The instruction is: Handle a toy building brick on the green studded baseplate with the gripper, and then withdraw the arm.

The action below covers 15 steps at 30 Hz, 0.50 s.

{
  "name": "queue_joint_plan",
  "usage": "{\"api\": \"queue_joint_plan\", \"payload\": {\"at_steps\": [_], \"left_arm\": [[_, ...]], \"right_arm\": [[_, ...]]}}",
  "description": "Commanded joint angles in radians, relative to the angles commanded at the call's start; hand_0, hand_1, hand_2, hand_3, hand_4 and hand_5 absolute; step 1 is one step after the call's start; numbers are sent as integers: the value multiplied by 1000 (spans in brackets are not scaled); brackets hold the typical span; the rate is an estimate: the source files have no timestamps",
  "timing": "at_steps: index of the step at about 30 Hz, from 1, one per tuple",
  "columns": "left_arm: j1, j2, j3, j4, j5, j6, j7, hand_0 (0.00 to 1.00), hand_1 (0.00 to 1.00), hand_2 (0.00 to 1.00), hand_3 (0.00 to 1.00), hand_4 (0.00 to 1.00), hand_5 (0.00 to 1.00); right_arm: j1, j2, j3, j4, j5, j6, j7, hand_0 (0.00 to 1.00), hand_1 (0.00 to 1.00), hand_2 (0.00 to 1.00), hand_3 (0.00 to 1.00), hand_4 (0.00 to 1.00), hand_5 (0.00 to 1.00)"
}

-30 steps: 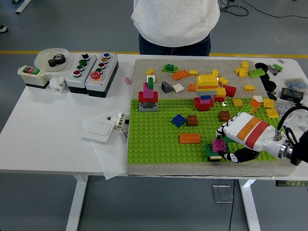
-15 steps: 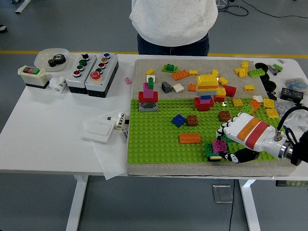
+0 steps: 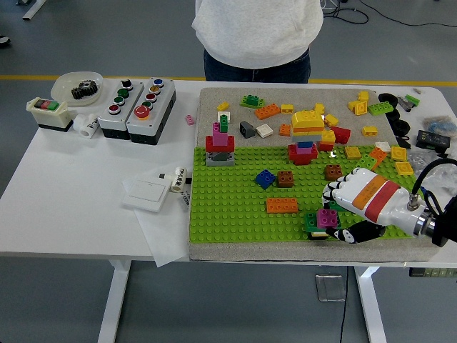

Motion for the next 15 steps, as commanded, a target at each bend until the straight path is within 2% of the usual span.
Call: {"api": "queue_joint_plan", "payload": {"at_steps": [2,7,8,15], "left_arm": [[-1,0,1,0,-1,0,-1,750,750,740,608,660,627],[-3,0,4,0,-7,1,-3,750,750,740,608,660,627],[-3,0,4,0,-7,1,-3,748,750,740,609,659,624],[-5,1,6,0,-8,0,-3,748,751,740,609,662,629]], "right_arm": [[0,1,1,-4,0,-3,1,327,515,658,527,759,444],[2,3,0,-11,0,-10,5,327,515,658,527,759,444],[3,4,0,-12,0,-12,5,315,495,619,521,752,449],[10,6,-4,-13,0,-16,8,313,495,610,521,751,450]]}}
